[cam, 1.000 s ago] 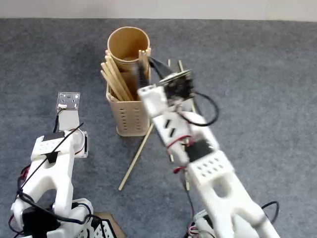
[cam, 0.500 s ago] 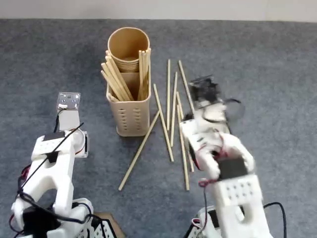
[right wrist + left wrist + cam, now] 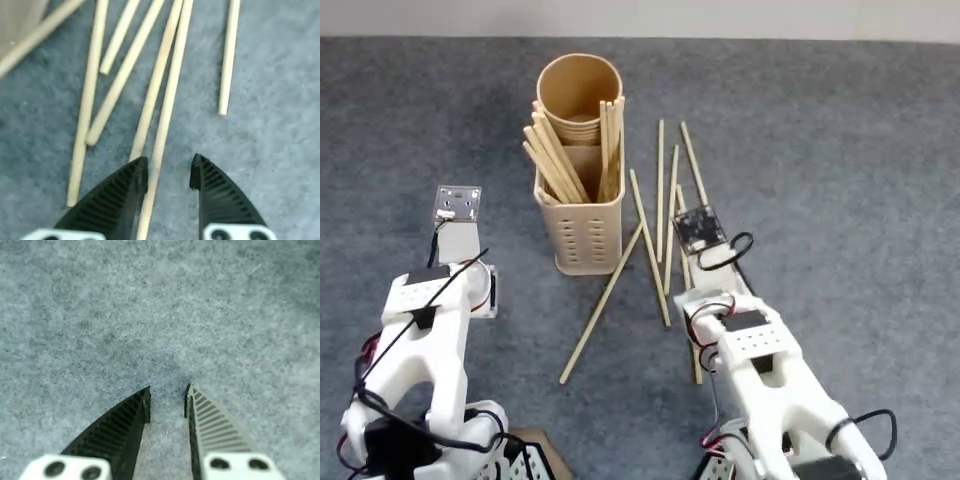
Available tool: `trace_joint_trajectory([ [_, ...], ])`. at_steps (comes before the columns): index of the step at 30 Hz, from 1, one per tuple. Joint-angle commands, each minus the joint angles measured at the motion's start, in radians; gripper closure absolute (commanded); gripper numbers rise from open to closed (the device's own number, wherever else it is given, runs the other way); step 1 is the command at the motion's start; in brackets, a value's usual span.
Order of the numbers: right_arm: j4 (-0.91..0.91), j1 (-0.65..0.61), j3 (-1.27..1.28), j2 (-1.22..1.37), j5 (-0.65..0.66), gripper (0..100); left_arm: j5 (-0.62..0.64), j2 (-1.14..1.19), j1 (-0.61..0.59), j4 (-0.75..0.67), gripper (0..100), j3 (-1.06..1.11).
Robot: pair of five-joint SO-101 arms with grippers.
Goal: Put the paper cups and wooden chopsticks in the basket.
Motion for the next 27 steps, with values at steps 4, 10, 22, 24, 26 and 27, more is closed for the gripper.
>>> trace_joint_trajectory([
  [4, -0.016, -0.015, -0.039, 0.064, 0.006, 84.8, -0.012, 0.002, 0.025, -0.015, 85, -0.002],
  [10, 0.027, -0.051, -0.071, 0.016, -0.103, 84.8, -0.012, 0.002, 0.025, -0.015, 85, -0.002],
  [22, 0.142, -0.091, 0.076, -0.372, -0.172, 84.8, -0.012, 0.002, 0.025, -0.015, 85, -0.002],
  [24, 0.140, -0.111, 0.107, -0.372, -0.170, 84.8, -0.012, 0.002, 0.025, -0.015, 85, -0.002],
  [26, 0.140, -0.113, 0.120, -0.372, -0.170, 84.8, -0.012, 0.002, 0.025, -0.015, 85, -0.002],
  [27, 0.140, -0.111, 0.122, -0.372, -0.170, 84.8, -0.012, 0.002, 0.025, -0.015, 85, -0.002],
])
